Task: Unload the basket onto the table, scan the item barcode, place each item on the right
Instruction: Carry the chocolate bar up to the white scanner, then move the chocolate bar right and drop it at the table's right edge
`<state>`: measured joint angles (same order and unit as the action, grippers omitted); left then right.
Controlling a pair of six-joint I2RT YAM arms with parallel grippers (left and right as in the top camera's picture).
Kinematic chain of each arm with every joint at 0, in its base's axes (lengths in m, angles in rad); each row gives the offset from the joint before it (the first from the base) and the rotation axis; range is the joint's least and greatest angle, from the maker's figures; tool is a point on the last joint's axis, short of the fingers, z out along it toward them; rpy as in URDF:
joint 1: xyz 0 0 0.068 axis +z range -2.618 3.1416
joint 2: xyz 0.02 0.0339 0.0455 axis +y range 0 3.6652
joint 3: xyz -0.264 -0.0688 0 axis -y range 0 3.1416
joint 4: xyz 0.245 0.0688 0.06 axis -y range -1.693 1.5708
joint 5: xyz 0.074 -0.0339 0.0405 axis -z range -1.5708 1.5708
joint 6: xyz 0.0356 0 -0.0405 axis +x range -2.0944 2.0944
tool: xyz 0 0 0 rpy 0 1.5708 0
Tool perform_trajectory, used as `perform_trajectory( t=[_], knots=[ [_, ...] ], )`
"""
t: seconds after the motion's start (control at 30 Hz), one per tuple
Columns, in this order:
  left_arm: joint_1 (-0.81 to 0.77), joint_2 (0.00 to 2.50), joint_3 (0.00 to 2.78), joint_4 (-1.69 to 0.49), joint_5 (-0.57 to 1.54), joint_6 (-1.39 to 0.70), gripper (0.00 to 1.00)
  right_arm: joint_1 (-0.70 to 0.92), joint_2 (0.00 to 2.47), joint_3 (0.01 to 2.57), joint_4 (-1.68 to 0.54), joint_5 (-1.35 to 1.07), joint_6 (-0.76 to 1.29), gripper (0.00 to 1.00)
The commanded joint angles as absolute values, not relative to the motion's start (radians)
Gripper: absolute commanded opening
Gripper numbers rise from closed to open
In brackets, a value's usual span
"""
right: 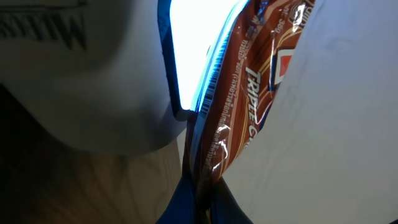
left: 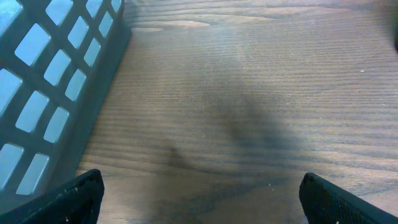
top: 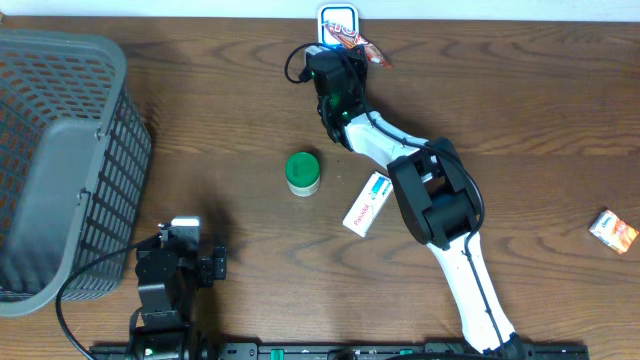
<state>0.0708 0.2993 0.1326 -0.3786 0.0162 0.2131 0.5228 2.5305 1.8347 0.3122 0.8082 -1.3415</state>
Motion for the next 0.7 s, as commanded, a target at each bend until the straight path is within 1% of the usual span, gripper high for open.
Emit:
perform_trajectory(
  t=[0.0,0.1,0.2,0.3,0.37,0.47,0.6,0.67],
  knots=[
    [0.069,0.299,0.119,-0.403,0.004,0.215,1.00,0.498,2.539,1.851,0.305,0.795,-1.380,0.01],
    [0.069,0.299,0.119,-0.403,0.004,0.215,1.00,0.491,2.535,1.851,0.255,0.808,-1.430,0.01],
    [0.069,0.299,0.119,-0.403,0.004,0.215,1.00,0.494,2.505,1.851,0.229,0.819,-1.430,0.01],
    [0.068,0.299,0.119,-0.403,0.004,0.215,1.00,0.497,2.436,1.850,0.209,0.848,-1.418,0.01],
    [0.069,0.299,0.119,-0.403,0.004,0.215,1.00,0.491,2.359,1.849,0.147,0.856,-1.376,0.01],
    [0.068,0.299,0.119,-0.403,0.004,0.215,1.00,0.463,2.224,1.849,0.016,0.855,-1.288,0.01],
    [0.069,0.299,0.119,-0.403,0.004,0.215,1.00,0.404,2.045,1.849,-0.255,0.823,-1.148,0.01],
    [0.069,0.299,0.119,-0.403,0.004,0.215,1.00,0.348,1.960,1.849,-0.419,0.793,-1.004,0.01]
  ],
)
